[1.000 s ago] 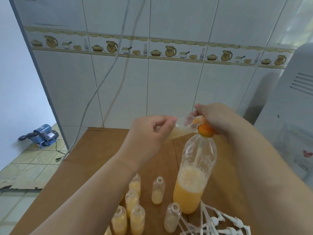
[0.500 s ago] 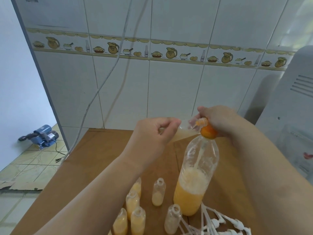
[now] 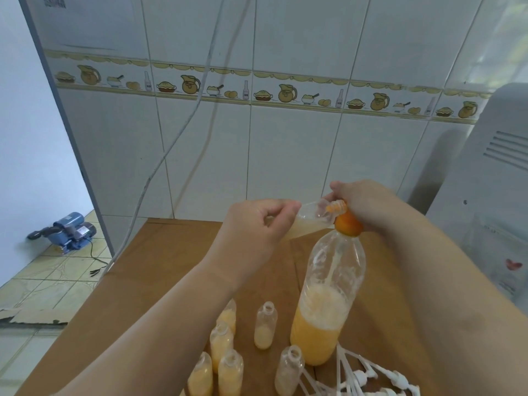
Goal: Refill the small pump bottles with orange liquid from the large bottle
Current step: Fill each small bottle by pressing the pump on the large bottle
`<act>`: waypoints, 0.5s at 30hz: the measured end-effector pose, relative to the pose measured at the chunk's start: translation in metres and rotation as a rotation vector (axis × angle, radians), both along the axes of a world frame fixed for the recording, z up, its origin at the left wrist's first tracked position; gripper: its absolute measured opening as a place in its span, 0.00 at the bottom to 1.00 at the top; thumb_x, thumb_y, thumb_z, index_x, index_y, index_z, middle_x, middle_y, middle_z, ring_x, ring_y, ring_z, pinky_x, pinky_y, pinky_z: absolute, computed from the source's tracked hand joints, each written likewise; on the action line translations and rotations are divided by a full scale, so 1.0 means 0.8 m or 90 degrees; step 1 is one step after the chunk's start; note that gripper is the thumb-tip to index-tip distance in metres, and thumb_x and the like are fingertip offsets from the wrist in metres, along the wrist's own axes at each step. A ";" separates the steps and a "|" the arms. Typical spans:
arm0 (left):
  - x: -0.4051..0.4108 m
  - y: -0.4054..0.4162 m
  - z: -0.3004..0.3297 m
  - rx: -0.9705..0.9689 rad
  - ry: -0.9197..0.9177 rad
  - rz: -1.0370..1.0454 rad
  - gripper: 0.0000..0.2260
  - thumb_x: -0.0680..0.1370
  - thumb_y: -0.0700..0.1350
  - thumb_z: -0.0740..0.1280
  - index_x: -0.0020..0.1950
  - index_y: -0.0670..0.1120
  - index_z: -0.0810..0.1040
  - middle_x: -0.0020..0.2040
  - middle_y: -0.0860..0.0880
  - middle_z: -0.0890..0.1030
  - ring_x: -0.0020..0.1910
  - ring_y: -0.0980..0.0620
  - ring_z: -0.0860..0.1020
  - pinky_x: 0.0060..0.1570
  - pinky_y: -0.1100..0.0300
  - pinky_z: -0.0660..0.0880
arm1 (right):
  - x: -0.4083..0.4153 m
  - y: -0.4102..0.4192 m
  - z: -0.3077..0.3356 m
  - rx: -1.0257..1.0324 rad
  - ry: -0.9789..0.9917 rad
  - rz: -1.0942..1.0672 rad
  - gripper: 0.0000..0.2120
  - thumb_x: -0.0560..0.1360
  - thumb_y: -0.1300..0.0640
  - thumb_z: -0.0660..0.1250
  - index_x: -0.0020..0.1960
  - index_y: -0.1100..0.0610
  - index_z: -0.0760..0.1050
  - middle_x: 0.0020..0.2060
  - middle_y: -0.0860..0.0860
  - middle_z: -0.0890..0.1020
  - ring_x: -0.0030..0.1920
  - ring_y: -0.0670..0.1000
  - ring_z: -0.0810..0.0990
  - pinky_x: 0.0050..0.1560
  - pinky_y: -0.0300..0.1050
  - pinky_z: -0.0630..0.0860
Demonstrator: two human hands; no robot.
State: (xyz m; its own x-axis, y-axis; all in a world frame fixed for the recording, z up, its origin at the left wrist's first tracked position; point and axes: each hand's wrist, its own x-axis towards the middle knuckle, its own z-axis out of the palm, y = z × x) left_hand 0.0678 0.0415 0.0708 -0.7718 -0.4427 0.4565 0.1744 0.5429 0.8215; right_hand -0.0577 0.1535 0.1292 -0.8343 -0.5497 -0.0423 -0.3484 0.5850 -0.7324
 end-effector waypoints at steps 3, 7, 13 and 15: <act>0.003 0.003 0.011 -0.008 0.018 -0.005 0.07 0.78 0.50 0.64 0.46 0.55 0.82 0.28 0.64 0.78 0.29 0.67 0.75 0.31 0.76 0.66 | -0.002 0.007 0.008 -0.027 0.001 0.013 0.20 0.83 0.49 0.51 0.40 0.52 0.77 0.22 0.42 0.76 0.26 0.44 0.77 0.28 0.31 0.68; 0.003 0.005 0.017 -0.034 0.041 0.006 0.08 0.77 0.51 0.64 0.48 0.53 0.83 0.30 0.65 0.79 0.31 0.67 0.76 0.33 0.76 0.67 | -0.002 0.009 0.006 -0.046 0.021 0.002 0.20 0.83 0.49 0.50 0.38 0.51 0.75 0.18 0.40 0.76 0.22 0.34 0.75 0.31 0.34 0.65; 0.003 0.005 -0.001 -0.001 -0.006 0.001 0.10 0.79 0.50 0.62 0.49 0.50 0.82 0.26 0.65 0.76 0.26 0.66 0.74 0.28 0.76 0.65 | 0.008 0.007 -0.005 -0.032 -0.014 -0.006 0.20 0.83 0.52 0.51 0.43 0.55 0.78 0.28 0.43 0.75 0.29 0.43 0.72 0.22 0.26 0.66; 0.003 0.003 -0.001 0.001 -0.010 0.008 0.09 0.79 0.52 0.62 0.47 0.52 0.82 0.26 0.63 0.77 0.25 0.64 0.72 0.28 0.74 0.67 | 0.011 0.006 -0.003 -0.005 -0.002 -0.001 0.19 0.83 0.51 0.50 0.45 0.53 0.78 0.31 0.42 0.74 0.31 0.43 0.71 0.28 0.30 0.65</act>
State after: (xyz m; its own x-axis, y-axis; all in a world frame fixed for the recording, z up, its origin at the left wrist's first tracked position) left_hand 0.0705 0.0439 0.0702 -0.7729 -0.4535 0.4437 0.1548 0.5434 0.8251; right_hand -0.0487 0.1586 0.1266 -0.8353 -0.5482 -0.0410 -0.3447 0.5805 -0.7377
